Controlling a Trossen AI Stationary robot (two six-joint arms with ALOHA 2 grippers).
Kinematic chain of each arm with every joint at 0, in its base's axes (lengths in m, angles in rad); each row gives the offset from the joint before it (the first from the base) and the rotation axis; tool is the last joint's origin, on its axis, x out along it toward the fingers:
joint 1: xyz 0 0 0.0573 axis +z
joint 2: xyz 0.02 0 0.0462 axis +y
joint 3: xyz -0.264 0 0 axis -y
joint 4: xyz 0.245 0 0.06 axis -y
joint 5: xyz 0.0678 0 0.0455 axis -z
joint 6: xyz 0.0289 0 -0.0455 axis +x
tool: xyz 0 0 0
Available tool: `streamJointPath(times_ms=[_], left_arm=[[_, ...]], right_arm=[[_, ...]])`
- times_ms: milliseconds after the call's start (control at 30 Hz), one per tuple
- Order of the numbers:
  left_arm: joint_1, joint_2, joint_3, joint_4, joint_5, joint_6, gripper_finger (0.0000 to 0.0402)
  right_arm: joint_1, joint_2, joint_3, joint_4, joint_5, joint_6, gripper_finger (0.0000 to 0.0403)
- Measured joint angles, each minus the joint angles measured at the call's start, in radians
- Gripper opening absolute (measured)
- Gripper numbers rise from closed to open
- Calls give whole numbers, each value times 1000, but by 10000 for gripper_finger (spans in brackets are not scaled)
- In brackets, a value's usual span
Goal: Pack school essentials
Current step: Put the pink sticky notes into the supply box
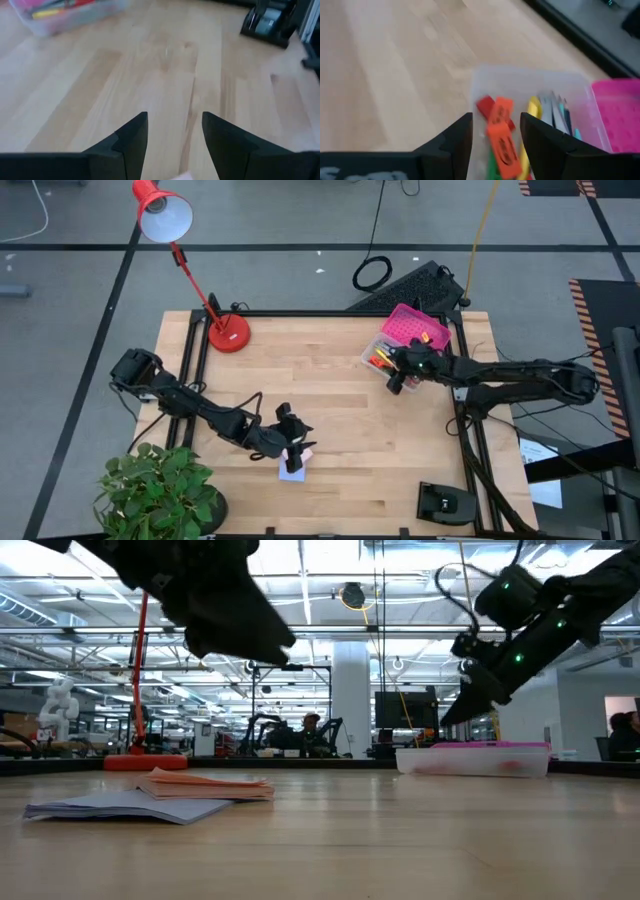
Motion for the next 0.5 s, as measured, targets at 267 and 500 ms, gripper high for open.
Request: streamJointPath(times_ms=[267,500], left_arm=[[-30,0,0,-149,-5,-111,191],[-78,0,0,-212,-6,-208,191]], right_arm=[[122,-110,1,19,0,-17,159],[266,-93,1,124,0,-82,160]])
